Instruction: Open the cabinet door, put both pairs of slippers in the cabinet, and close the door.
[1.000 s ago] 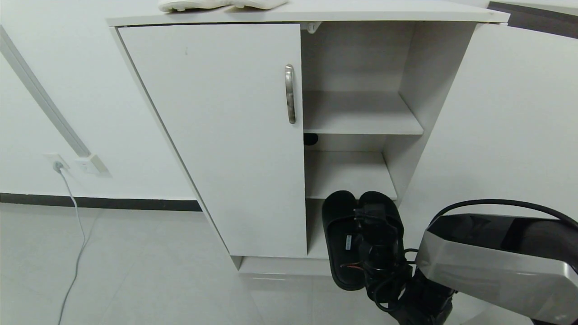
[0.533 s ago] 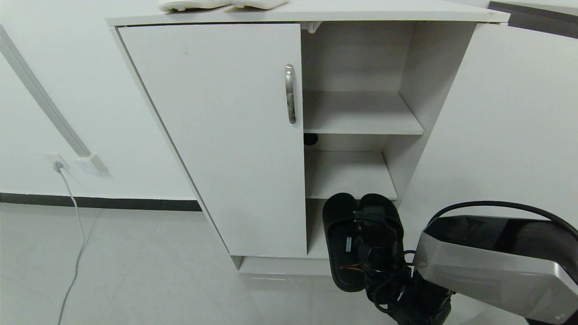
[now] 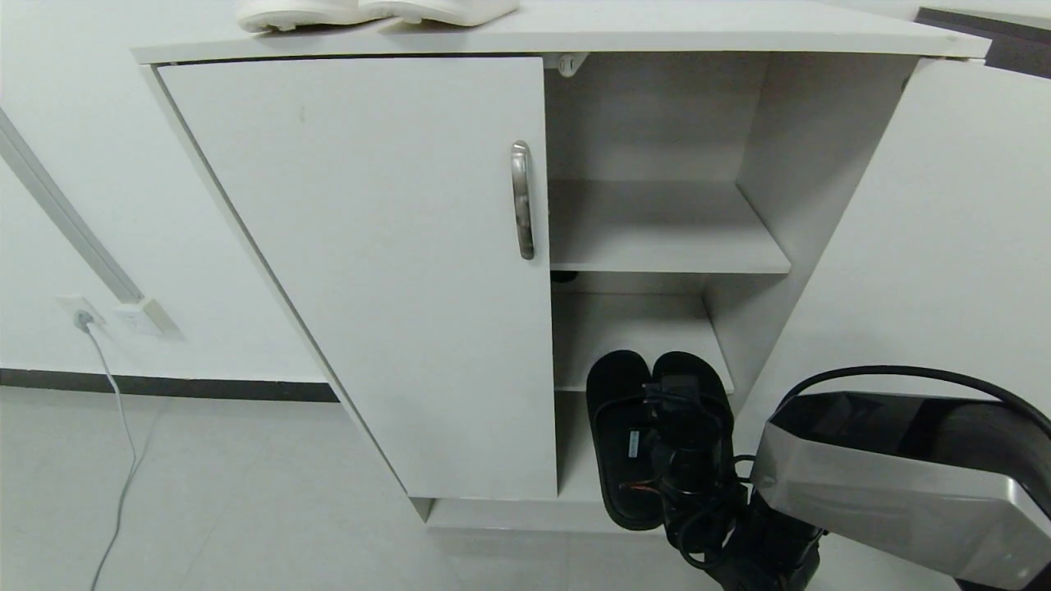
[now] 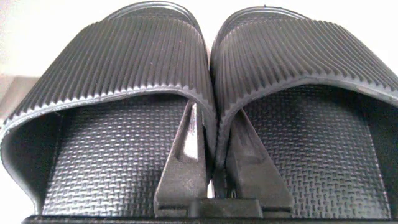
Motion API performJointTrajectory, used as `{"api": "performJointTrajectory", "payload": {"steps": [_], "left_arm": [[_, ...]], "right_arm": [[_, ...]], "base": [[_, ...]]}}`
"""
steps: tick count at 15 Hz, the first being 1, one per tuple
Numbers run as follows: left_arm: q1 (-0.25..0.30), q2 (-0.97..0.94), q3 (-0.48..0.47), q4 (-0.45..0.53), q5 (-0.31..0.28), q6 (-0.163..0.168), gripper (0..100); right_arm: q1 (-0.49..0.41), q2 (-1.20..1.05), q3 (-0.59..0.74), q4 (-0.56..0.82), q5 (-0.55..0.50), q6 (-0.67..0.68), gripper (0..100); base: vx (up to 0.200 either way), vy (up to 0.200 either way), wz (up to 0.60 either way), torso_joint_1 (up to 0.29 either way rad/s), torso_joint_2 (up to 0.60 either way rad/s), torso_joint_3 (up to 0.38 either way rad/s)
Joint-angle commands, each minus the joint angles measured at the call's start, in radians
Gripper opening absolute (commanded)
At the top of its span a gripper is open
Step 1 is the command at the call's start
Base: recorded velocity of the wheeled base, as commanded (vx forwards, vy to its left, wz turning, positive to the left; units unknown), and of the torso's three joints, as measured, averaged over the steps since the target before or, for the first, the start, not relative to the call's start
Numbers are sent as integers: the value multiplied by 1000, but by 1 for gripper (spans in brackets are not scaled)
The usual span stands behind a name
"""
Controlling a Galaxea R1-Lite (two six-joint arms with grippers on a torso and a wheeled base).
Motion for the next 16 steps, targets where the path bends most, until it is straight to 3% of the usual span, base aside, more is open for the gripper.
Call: {"api": "performJointTrajectory", "payload": {"steps": [1, 9, 11, 16], "left_arm": [[0, 1, 0, -2, 1, 0, 0], [0, 1, 0, -2, 1, 0, 0], [0, 1, 0, -2, 1, 0, 0], [0, 1, 0, -2, 1, -2, 0]], "right_arm": [[0, -1, -1, -1, -1, -1, 0], [-17, 1, -67, 65, 38, 1, 0], [-18, 1, -77, 73, 119, -1, 0], [-66, 36, -262, 240, 144, 5, 0]], "base": [[0, 0, 0, 0, 0, 0], [0, 0, 0, 0, 0, 0], [0, 0, 0, 0, 0, 0], [0, 0, 0, 0, 0, 0]]}}
